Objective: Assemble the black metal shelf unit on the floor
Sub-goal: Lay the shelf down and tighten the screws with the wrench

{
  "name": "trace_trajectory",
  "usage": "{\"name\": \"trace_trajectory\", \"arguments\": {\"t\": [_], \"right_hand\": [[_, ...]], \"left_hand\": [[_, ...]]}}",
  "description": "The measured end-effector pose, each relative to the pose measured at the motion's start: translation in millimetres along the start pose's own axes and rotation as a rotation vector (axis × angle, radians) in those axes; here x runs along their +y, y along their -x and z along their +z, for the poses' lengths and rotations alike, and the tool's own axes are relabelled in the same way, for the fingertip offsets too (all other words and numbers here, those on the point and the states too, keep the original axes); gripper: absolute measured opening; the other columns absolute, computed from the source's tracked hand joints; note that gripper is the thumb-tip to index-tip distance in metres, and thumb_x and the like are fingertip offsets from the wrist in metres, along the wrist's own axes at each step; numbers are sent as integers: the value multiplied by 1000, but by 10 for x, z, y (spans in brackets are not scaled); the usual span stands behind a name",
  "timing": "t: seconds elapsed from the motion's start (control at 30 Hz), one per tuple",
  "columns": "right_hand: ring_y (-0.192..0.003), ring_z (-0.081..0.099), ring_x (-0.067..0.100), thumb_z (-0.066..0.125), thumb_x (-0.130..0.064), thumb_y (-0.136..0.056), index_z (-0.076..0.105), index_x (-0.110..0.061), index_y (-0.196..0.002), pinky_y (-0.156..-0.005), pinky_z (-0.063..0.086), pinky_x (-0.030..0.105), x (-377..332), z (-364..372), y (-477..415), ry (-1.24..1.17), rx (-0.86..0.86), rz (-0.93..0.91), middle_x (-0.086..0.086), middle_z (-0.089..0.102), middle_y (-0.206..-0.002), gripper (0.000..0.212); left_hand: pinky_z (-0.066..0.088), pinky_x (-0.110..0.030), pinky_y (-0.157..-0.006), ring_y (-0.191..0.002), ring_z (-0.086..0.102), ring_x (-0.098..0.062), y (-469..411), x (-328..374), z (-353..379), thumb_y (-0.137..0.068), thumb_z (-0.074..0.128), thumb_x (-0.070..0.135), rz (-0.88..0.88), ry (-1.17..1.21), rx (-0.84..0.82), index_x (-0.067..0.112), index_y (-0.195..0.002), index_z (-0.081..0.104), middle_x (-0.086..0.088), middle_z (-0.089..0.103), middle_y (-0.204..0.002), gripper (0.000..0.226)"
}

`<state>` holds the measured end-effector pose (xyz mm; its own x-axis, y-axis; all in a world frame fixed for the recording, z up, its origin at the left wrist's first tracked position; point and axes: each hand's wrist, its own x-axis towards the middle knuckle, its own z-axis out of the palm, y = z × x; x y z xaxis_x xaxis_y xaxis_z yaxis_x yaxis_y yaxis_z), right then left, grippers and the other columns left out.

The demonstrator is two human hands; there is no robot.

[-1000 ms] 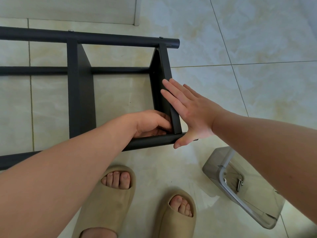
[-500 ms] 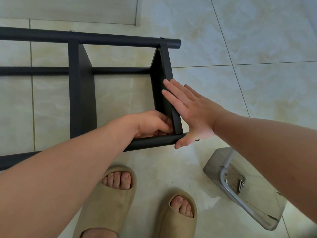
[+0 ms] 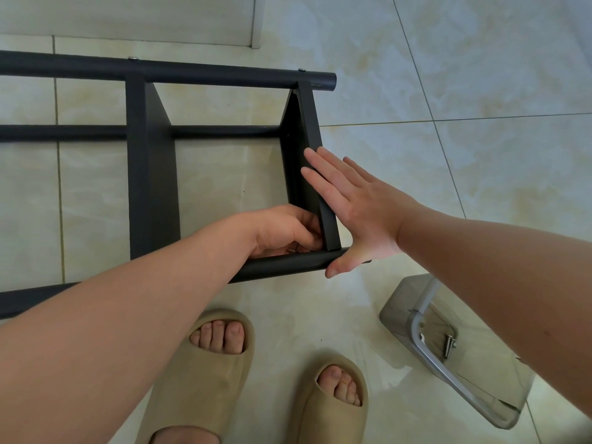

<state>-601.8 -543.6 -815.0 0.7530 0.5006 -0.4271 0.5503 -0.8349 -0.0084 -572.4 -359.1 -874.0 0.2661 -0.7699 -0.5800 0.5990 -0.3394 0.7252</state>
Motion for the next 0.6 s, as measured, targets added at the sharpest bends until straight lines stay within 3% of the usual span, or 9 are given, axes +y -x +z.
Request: {"name": "trace_trajectory", "arguments": {"t": [0.17,0.3,0.4,0.6], "right_hand": [[-152,-26,22,35,-104,-55,-17,-15,-159,-127,2,49,4,-3,-4,4,0,2,2,-33,-163,146],[-152,-26,22,33,-105,-55,-18,-15,-158,-127,3,50,4,5,0,13,-1,2,3,-32,-163,146],[-152,-26,22,33,-105,-55,-18,-15,-158,-127,3,50,5,4,0,13,-3,2,2,-34,-162,146],[-152,-26,22,34,-104,-55,-18,-15,-158,-127,3,50,1,2,-1,5,4,-1,1,-35,-160,146]], "left_hand": [[54,-27,-68,-77,67,-20,-12,13,11,-91,52,-5,-50,124,-22,6,-91,67,-10,70,-85,20],[53,-24,-64,-73,67,-19,-4,-8,15,-92,56,1,-79,-17,-13,5,-89,70,-7,70,-78,14],[53,-29,-73,-74,66,-21,-15,-28,-4,-92,57,-2,-68,-10,10,4,-91,70,-11,68,-81,14],[52,-26,-68,-66,64,-16,-3,-17,0,-91,57,-5,-35,-31,35,5,-89,70,-7,67,-73,17]]}}
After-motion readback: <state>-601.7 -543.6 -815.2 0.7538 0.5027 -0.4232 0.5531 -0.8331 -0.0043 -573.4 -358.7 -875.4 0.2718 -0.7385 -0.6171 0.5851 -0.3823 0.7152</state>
